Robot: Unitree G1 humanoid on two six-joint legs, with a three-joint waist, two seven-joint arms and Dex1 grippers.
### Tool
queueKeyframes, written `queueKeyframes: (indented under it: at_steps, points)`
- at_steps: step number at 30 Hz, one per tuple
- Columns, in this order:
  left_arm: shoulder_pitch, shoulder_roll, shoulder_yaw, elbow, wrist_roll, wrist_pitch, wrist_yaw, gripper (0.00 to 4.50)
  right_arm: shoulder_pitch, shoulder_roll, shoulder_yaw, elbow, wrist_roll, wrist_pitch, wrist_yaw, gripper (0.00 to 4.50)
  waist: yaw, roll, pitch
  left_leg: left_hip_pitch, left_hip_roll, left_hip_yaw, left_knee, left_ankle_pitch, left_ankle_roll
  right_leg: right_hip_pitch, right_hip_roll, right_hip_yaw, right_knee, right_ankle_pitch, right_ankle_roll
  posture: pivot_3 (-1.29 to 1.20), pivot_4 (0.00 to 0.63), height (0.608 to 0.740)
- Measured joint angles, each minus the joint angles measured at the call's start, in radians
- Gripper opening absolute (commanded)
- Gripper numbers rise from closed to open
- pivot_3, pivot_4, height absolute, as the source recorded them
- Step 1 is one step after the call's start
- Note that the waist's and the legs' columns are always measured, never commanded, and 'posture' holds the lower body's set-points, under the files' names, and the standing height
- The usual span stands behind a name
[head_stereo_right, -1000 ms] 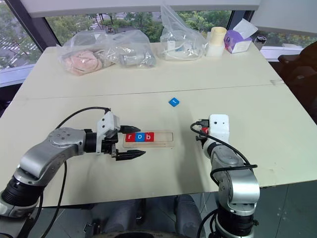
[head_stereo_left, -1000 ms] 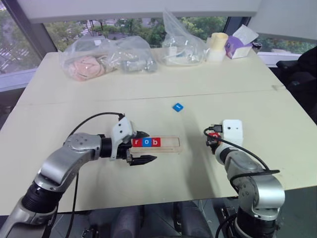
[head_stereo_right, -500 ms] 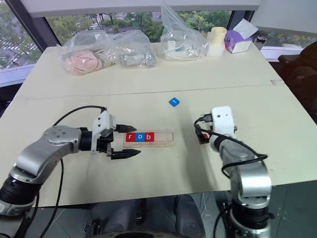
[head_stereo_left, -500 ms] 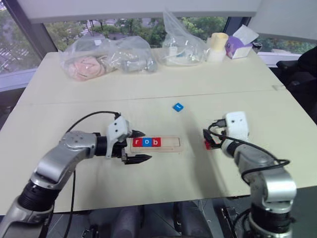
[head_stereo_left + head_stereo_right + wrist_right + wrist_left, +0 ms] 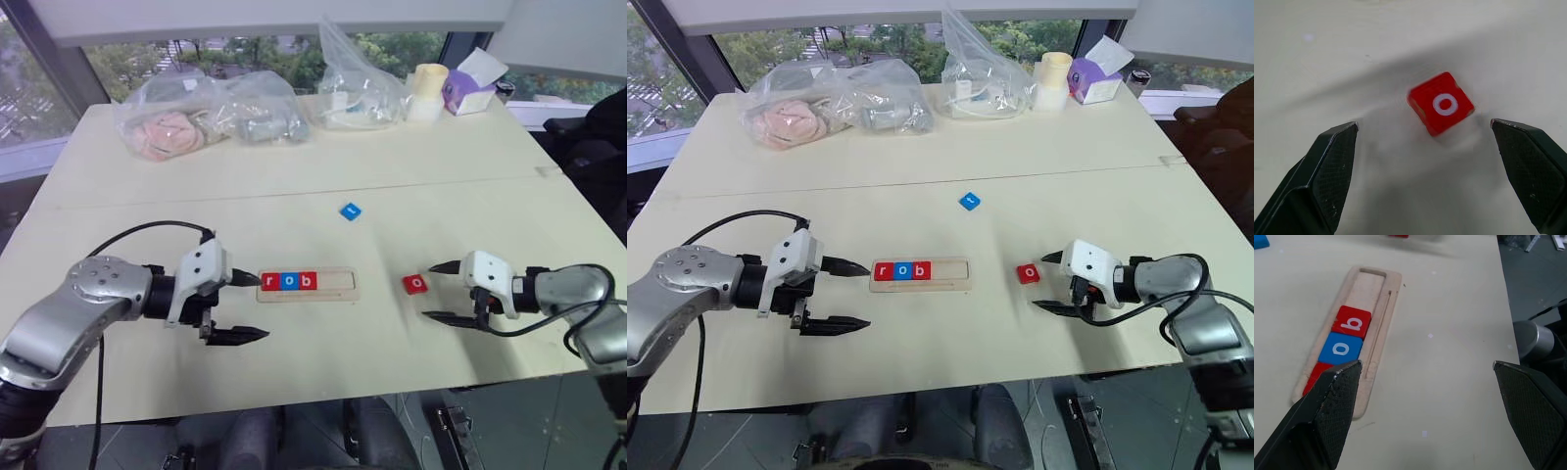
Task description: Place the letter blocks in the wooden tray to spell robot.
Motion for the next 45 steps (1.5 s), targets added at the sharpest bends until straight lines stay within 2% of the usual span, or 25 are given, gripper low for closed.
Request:
queueKeyframes:
  at_steps: [5, 9, 10, 11, 13, 14, 16, 19, 22, 25, 28, 31, 36, 45]
  points:
    - [0.051, 0.008, 0.027, -0.042, -0.014, 0.031, 0.031, 4.5, -0.18, 0.049, 0.076, 0.285, -0.047, -0.167, 0.101, 4.45, -0.001, 0.0, 0.0, 0.001, 0.0, 0.001, 0.001, 0.0, 0.0, 0.0, 0.0, 0.0, 0.001, 0.0, 0.0, 0.0, 0.15, 0.74]
    - [0.079, 0.012, 0.051, -0.076, -0.035, 0.062, 0.057, 4.5, -0.28, 0.088, 0.106, 0.431, -0.062, -0.224, 0.172, 4.45, -0.001, -0.001, 0.0, 0.002, 0.0, 0.001, 0.001, 0.0, 0.0, 0.002, 0.0, 0.0, 0.001, 0.0, 0.0, 0.0, 0.15, 0.74]
    - [0.087, 0.014, 0.057, -0.083, -0.039, 0.066, 0.061, 4.5, -0.298, 0.097, 0.11, 0.452, -0.065, -0.231, 0.186, 3.95, -0.002, -0.001, 0.0, 0.002, 0.0, 0.001, 0.001, 0.0, 0.0, 0.002, 0.0, 0.0, 0.001, 0.0, 0.0, 0.0, 0.15, 0.74]
    - [0.095, 0.015, 0.062, -0.089, -0.045, 0.069, 0.064, 4.5, -0.314, 0.107, 0.116, 0.474, -0.066, -0.24, 0.2, 3.7, -0.003, -0.001, 0.0, 0.002, 0.0, 0.001, 0.001, 0.0, 0.0, 0.002, 0.0, 0.001, 0.002, 0.0, 0.0, 0.0, 0.15, 0.74]
    - [0.098, 0.016, 0.069, -0.098, -0.053, 0.078, 0.071, 4.5, -0.335, 0.125, 0.125, 0.506, -0.067, -0.255, 0.226, 2.73, -0.002, -0.001, 0.0, 0.003, 0.0, 0.001, 0.001, 0.0, 0.0, 0.002, 0.0, 0.001, 0.002, 0.0, 0.0, 0.0, 0.15, 0.74]
    - [0.099, 0.017, 0.073, -0.1, -0.054, 0.084, 0.077, 4.5, -0.344, 0.134, 0.13, 0.52, -0.067, -0.259, 0.239, 2.06, -0.002, -0.001, 0.0, 0.003, 0.0, 0.001, 0.001, 0.0, 0.0, 0.002, 0.0, 0.001, 0.002, 0.0, 0.0, 0.0, 0.15, 0.74]
    - [0.101, 0.022, 0.079, -0.1, -0.056, 0.088, 0.082, 4.5, -0.354, 0.144, 0.133, 0.534, -0.067, -0.265, 0.255, 1.17, -0.002, -0.001, 0.0, 0.003, 0.0, 0.001, 0.001, 0.0, 0.0, 0.002, 0.0, 0.001, 0.003, 0.0, 0.0, 0.0, 0.15, 0.74]
    - [0.104, 0.028, 0.093, -0.1, -0.063, 0.088, 0.083, 4.5, -0.357, 0.145, 0.133, 0.529, -0.072, -0.254, 0.256, 1.15, -0.001, 0.0, 0.0, 0.004, 0.0, 0.001, 0.001, 0.0, 0.0, 0.002, 0.0, 0.001, 0.003, 0.0, 0.0, 0.0, 0.15, 0.74]
    - [0.111, 0.036, 0.11, -0.094, -0.065, 0.088, 0.084, 4.5, -0.36, 0.171, 0.129, 0.455, -0.063, -0.112, 0.211, 1.15, -0.004, 0.0, 0.0, 0.004, 0.0, 0.002, 0.001, 0.0, 0.0, 0.002, 0.0, 0.002, 0.004, 0.0, 0.0, 0.0, 0.15, 0.74]
    - [0.094, 0.038, 0.113, -0.048, -0.056, 0.084, 0.089, 4.5, -0.389, 0.237, 0.131, 0.275, -0.038, 0.103, 0.134, 1.15, -0.003, 0.001, 0.0, 0.004, 0.0, 0.002, 0.0, 0.0, 0.0, -0.001, 0.001, 0.002, 0.006, 0.0, 0.0, 0.0, 0.15, 0.74]
    - [0.074, 0.038, 0.111, -0.016, -0.05, 0.082, 0.089, 4.5, -0.427, 0.274, 0.157, 0.121, -0.046, 0.222, 0.067, 1.15, 0.005, 0.0, 0.0, 0.003, 0.0, 0.002, 0.0, 0.0, 0.0, -0.001, 0.001, 0.002, 0.006, 0.0, 0.0, 0.0, 0.15, 0.74]
    - [0.069, 0.034, 0.105, -0.011, -0.05, 0.081, 0.082, 4.5, -0.43, 0.33, 0.209, 0.051, -0.072, 0.31, 0.002, 1.15, 0.008, -0.001, 0.0, 0.002, -0.001, 0.002, 0.001, 0.0, 0.0, 0.0, -0.001, 0.002, 0.005, 0.0, 0.0, 0.0, 0.15, 0.74]
    - [0.052, -0.003, 0.092, -0.012, -0.06, 0.089, 0.098, 4.5, -0.417, 0.379, 0.303, -0.02, -0.099, 0.403, -0.042, 1.15, 0.004, -0.001, 0.0, 0.001, -0.001, 0.002, 0.001, 0.0, 0.0, -0.001, -0.001, 0.002, 0.005, 0.0, 0.0, 0.0, 0.15, 0.74]
    - [0.053, -0.015, 0.092, -0.035, -0.098, 0.126, 0.128, 4.5, -0.417, 0.388, 0.344, -0.032, -0.118, 0.423, -0.064, 1.15, 0.002, -0.001, 0.0, 0.001, -0.001, 0.002, 0.001, 0.0, 0.0, -0.001, 0.0, 0.002, 0.005, 0.0, 0.0, 0.0, 0.15, 0.74]
